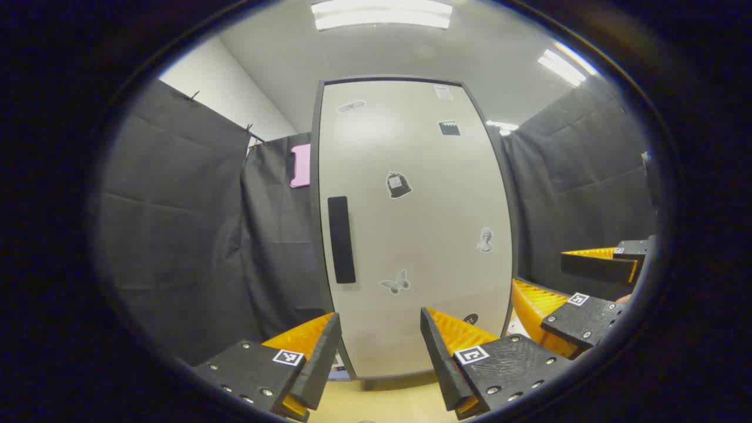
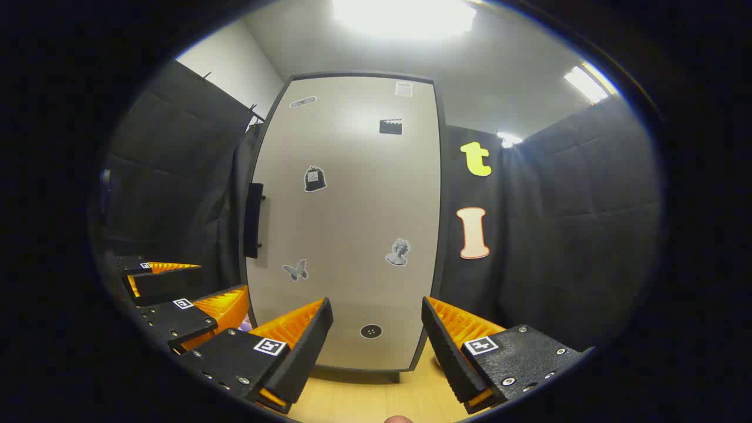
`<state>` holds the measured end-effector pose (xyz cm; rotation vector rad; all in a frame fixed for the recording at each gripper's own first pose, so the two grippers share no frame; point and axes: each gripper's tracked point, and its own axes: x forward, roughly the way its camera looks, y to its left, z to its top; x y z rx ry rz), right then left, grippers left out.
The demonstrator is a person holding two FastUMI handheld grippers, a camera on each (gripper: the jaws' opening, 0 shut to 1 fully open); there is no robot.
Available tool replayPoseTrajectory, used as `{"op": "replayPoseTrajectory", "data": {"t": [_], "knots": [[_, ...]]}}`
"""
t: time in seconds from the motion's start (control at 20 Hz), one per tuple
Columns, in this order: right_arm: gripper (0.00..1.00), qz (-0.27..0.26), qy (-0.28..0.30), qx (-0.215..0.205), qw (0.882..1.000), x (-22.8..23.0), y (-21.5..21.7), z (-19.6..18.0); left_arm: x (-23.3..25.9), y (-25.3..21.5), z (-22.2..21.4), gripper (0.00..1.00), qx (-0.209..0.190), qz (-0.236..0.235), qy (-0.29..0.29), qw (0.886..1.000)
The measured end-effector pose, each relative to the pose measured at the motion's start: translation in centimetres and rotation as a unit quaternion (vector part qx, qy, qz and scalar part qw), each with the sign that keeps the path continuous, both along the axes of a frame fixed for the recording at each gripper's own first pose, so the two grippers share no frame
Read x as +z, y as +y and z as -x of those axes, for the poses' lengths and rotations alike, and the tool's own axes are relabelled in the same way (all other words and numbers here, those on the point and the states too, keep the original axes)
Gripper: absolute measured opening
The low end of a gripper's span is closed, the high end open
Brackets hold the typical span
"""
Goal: Open the cabinet door with the right hand, grasp the bottle in the cabinet with the left hand and place it on the coaster, then close the cabinet door with the right hand.
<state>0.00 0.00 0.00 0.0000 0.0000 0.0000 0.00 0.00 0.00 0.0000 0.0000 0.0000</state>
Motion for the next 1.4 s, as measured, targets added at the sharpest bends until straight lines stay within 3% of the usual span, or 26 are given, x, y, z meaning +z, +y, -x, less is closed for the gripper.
{"op": "replayPoseTrajectory", "data": {"t": [0.3,0.45,0.55,0.6,0.8,0.9,0.95,1.0,1.05,1.15,1.2,1.3,1.4], "knots": [[0.94,-0.017,0.01,0.013,1.0,-0.4,0.6,0.3,-0.9,0.0,0.3,0.73,-0.003,0.05,0.018,0.999],[0.93,-0.004,0.001,0.02,1.0,0.4,0.9,0.6,-0.6,0.8,0.5,0.73,0.009,0.044,0.012,0.999],[0.93,0.004,-0.001,0.026,1.0,0.3,1.2,0.3,-0.2,1.1,0.4,0.82,0.014,0.04,0.005,0.999],[0.94,0.007,-0.001,0.028,1.0,0.1,1.4,0.3,-0.3,1.3,0.4,0.73,0.016,0.035,0.005,0.999],[0.95,0.007,0.003,0.025,1.0,-0.4,1.1,0.6,-0.1,1.4,0.7,0.77,0.014,0.025,0.001,1.0],[0.95,0.003,0.009,0.021,1.0,-0.6,0.9,0.6,0.0,1.4,0.9,0.72,0.011,0.026,0.001,1.0],[0.95,0.001,0.011,0.019,1.0,-0.6,0.7,0.5,0.0,1.4,1.0,0.72,0.01,0.025,0.0,1.0],[0.95,-0.001,0.014,0.018,1.0,-0.6,0.7,0.6,0.0,1.5,1.0,0.82,0.009,0.026,0.002,1.0],[0.95,-0.002,0.015,0.017,1.0,-0.6,0.7,0.6,0.0,1.4,1.0,0.72,0.006,0.027,0.004,1.0],[0.95,-0.002,0.013,0.018,1.0,-0.4,0.8,0.7,-0.1,1.4,1.1,0.73,0.003,0.027,0.005,1.0],[0.95,0.0,0.012,0.017,1.0,-0.4,0.9,0.7,-0.1,1.3,1.1,0.82,0.0,0.027,0.004,1.0],[0.95,0.005,0.01,0.018,1.0,-0.3,1.1,0.8,0.1,1.2,1.1,0.77,-0.003,0.025,0.002,1.0],[0.95,0.007,0.012,0.02,1.0,-0.4,1.3,0.7,0.2,1.3,1.0,0.82,-0.005,0.023,-0.001,1.0]]}}
